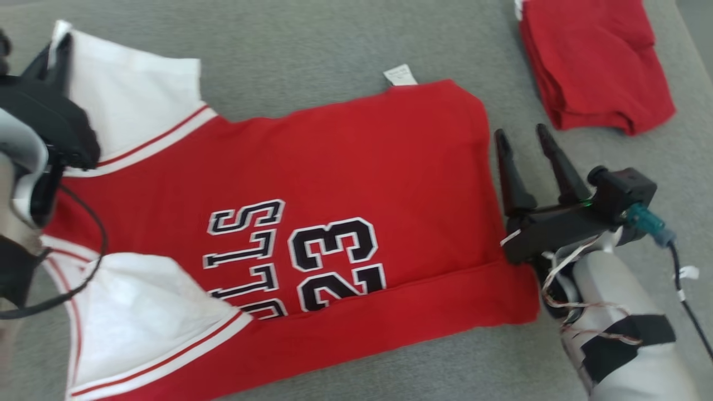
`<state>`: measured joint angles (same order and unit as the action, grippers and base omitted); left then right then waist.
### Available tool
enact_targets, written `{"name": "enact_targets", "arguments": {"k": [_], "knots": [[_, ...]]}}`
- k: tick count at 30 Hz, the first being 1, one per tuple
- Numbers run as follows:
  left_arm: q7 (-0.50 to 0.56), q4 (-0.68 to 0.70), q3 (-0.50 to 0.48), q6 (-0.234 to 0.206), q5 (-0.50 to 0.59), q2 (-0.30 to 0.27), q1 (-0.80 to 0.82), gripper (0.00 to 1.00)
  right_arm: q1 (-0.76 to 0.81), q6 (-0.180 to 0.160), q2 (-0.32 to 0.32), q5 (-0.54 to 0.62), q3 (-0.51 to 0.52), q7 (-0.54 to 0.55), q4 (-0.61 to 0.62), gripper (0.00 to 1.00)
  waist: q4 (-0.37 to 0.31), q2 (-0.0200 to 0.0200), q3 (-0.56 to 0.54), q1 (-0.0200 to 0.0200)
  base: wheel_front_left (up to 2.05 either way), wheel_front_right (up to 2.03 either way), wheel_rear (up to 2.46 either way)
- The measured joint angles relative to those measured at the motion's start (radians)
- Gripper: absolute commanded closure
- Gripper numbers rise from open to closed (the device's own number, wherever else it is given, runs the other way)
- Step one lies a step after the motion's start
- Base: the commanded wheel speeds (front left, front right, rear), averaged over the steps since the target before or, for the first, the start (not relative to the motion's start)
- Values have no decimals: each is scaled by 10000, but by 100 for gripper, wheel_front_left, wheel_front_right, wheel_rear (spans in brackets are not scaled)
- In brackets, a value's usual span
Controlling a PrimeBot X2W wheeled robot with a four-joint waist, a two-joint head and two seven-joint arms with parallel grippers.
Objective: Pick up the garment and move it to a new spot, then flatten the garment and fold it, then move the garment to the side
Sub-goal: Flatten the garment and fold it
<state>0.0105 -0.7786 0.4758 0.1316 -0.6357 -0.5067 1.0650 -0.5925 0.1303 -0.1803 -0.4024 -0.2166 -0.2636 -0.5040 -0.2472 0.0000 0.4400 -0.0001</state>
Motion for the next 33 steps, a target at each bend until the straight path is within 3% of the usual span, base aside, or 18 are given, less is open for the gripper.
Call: {"name": "enact_targets", "arguments": {"k": [13, 30, 32, 33], "knots": [[-635, 1108, 688, 2, -594, 234, -625, 100, -1763, 0, -769, -1569, -326, 1233, -2274, 0, 1339, 0, -474, 1, 0, 0, 0], [-819, 1342, 1267, 2, -915, 518, -716, 100, -2947, 0, -569, -2082, -725, 1442, -4575, 0, 2045, 0, -545, 1, 0, 0, 0], [-825, 1342, 1325, 0, -936, 518, -677, 100, -3081, 0, -548, -2217, -719, 1429, -4788, 18, 2083, 0, -501, 0, 0, 0, 0], [-830, 1340, 1346, 0, -940, 520, -638, 100, -3143, 0, -548, -2251, -727, 1400, -4842, 22, 2105, 0, -480, 1, 0, 0, 0]]}}
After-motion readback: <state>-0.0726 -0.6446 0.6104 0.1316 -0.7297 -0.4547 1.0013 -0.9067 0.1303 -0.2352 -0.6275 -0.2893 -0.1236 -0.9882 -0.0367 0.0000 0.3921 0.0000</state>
